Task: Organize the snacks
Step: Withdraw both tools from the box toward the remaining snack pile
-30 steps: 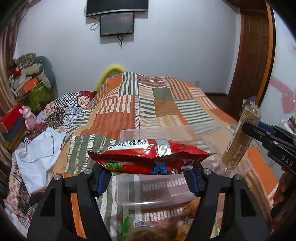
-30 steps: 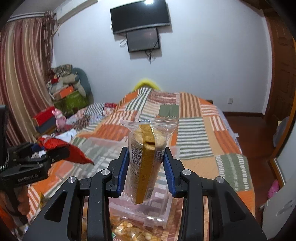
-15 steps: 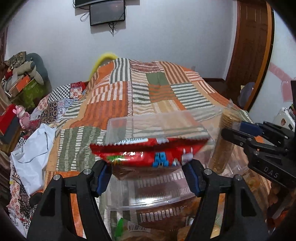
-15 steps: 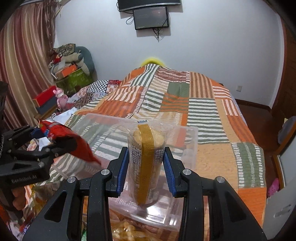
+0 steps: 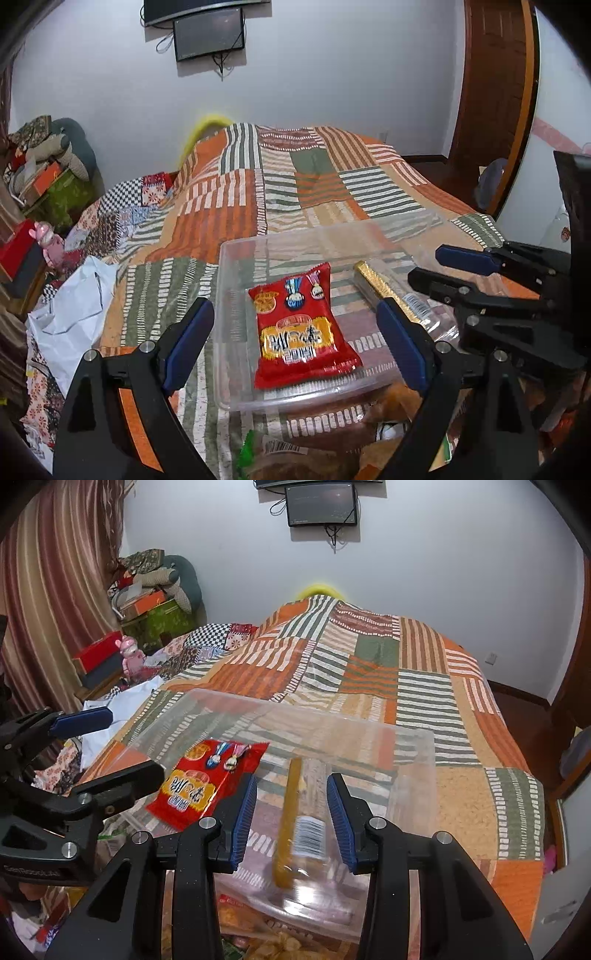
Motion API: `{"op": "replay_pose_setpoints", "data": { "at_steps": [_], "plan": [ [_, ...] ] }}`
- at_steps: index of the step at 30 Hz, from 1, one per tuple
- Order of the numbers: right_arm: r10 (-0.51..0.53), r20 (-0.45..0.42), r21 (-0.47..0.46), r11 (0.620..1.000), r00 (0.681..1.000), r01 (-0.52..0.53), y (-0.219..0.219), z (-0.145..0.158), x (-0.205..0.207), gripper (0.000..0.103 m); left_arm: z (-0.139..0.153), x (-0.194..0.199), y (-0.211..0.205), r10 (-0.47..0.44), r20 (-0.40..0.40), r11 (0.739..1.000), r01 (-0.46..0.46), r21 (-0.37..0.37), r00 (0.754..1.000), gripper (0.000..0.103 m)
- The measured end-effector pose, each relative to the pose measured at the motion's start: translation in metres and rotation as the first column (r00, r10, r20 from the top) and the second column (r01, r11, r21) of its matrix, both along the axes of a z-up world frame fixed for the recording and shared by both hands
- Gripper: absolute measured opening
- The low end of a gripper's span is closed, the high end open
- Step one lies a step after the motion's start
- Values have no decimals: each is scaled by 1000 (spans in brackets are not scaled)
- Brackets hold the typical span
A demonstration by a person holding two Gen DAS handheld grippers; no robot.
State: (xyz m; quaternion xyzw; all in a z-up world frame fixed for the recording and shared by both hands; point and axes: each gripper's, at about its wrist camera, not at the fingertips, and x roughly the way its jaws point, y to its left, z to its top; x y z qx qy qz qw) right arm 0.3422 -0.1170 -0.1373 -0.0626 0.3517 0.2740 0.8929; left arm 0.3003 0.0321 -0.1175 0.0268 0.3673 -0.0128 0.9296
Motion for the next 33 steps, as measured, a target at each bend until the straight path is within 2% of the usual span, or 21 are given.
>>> {"op": "replay_pose_setpoints", "data": {
  "at_steps": [8,12,19,23,33],
  "plan": [
    [-12,39,36,999,999,11,-15,21,-23,38,17,-27,0,-18,45,1000,18,0,999,90],
    [-11,79,59,998,997,7,-25,34,-46,48,27,-44,5,-11,70,1000,13,-24,997,95],
    [-19,127,93,996,992,7,-41,47,-82,62,35,-83,19,4,84,999,0,-54,996,95],
    [-23,119,97,995,993,11,-46,40,-97,68,32,-106,29,14,68,997,-9,-70,998,95],
    [-25,38,55,998,999,23,-41,4,-135,68,16,-163,32,16,33,998,-14,-56,999,95]
  ]
}}
